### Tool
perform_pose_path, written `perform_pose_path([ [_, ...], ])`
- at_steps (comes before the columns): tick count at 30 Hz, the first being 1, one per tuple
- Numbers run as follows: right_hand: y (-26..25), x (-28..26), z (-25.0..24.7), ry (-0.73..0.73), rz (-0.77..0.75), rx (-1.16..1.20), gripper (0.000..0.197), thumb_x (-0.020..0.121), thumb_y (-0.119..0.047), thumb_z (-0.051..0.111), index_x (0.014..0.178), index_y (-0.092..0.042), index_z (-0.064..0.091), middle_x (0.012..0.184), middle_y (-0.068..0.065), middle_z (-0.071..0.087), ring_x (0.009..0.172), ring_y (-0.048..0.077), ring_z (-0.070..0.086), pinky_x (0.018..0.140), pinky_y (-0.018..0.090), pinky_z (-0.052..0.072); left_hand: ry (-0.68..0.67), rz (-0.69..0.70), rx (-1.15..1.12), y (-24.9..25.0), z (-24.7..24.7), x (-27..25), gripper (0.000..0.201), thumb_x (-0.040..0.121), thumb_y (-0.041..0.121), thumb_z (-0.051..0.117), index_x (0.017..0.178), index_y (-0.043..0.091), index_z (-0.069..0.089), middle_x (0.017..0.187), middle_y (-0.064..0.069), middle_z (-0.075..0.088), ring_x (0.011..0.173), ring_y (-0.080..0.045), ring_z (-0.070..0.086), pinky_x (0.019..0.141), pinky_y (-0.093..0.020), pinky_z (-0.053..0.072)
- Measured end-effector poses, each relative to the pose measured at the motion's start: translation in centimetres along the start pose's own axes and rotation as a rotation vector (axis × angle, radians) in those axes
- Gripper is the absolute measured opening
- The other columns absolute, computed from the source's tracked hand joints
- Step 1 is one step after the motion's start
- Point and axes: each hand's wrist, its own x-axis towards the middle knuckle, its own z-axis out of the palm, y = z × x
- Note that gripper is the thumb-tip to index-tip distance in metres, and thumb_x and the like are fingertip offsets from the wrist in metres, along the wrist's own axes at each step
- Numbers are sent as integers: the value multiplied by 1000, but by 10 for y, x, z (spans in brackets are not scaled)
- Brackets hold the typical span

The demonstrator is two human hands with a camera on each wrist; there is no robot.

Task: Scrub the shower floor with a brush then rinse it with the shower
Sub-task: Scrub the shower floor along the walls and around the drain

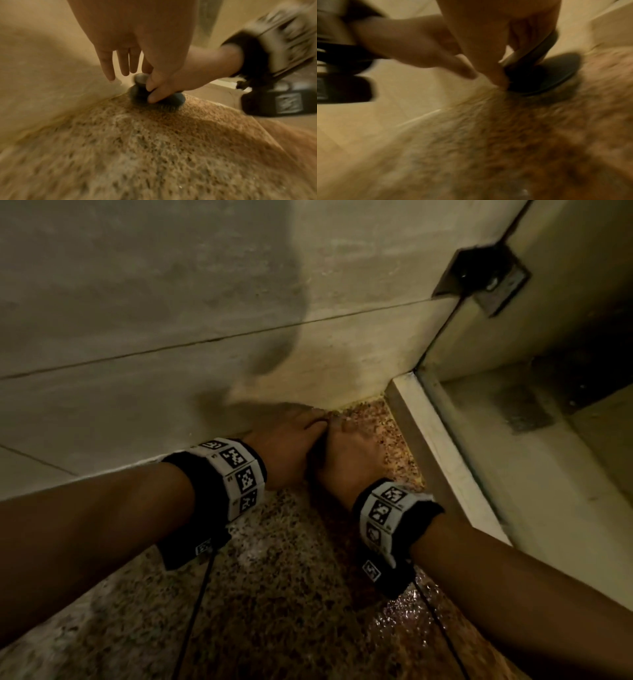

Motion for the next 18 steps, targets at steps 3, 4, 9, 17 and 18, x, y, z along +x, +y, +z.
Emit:
perform_pose_path([
  [3, 32, 24, -15, 9, 180, 30, 41, 89, -35, 53, 123, -11, 57, 116, 12, 63, 104, 33, 61, 76, 33, 48, -3, 32, 42, 6, -4, 5, 61, 91, 21, 51, 147, 11, 29, 155, -9, 23, 139, -28, 26, 113, -39, 25],
  [4, 46, 29, -21, 2, 292, 25, 43, 91, -35, 53, 126, -10, 55, 121, 13, 61, 109, 33, 59, 81, 35, 49, -13, 28, 36, 8, -4, 7, 61, 91, 21, 51, 147, 13, 28, 155, -8, 21, 140, -28, 25, 114, -38, 25],
  [9, 32, -6, -19, -84, -36, 74, 47, 87, -43, 57, 124, -13, 54, 114, 14, 63, 100, 35, 62, 79, 38, 50, -17, 12, 6, 16, -4, 11, 63, 90, 19, 50, 148, 13, 27, 155, -8, 21, 141, -25, 23, 115, -33, 20],
  [17, 50, -26, -24, -166, -141, 118, 60, 81, -27, 68, 137, -17, 47, 132, 10, 56, 118, 32, 53, 93, 36, 44, 3, -23, -14, 13, -7, 3, 58, 94, 17, 46, 148, 14, 25, 156, -7, 20, 142, -23, 21, 114, -31, 18],
  [18, 54, -17, -28, -157, -86, 136, 60, 81, -25, 68, 137, -17, 48, 132, 11, 55, 118, 32, 53, 94, 37, 46, 0, -23, -5, 12, -6, 2, 58, 94, 16, 46, 148, 14, 25, 156, -7, 20, 142, -23, 21, 114, -31, 19],
])
